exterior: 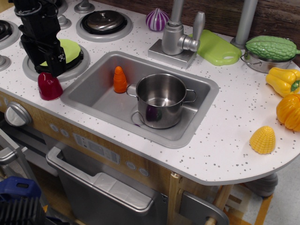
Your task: Put sweet potato in pot which is in sink
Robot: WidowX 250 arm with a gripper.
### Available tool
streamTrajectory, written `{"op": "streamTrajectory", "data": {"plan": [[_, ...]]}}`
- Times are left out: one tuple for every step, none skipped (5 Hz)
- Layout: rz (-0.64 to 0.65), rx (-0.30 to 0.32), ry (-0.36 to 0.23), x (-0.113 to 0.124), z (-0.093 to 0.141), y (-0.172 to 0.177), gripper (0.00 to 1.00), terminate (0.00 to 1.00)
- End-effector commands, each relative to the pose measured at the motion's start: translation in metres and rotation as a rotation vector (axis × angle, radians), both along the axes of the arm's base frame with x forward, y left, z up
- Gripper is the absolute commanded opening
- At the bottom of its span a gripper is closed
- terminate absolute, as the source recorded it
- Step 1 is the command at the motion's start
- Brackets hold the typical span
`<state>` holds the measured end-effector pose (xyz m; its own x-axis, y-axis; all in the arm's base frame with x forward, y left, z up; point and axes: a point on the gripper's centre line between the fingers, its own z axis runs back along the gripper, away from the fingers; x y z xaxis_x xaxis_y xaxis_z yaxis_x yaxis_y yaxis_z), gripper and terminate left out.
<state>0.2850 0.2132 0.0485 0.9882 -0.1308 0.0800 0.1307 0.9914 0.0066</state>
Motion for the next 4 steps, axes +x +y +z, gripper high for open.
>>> {"op": "streamTrajectory", "data": {"plan": [[0.000, 0.000, 0.000, 0.000, 0.000, 0.000, 1.00, 0.00], [-0.012, -0.022, -0.019, -0.001, -0.008, 0.001, 1.00, 0.00], [-0.015, -0.030, -0.033, -0.001, -0.012, 0.003, 1.00, 0.00], [-0.011, -0.034, -0.058, -0.002, -0.021, 0.003, 1.00, 0.00]]}}
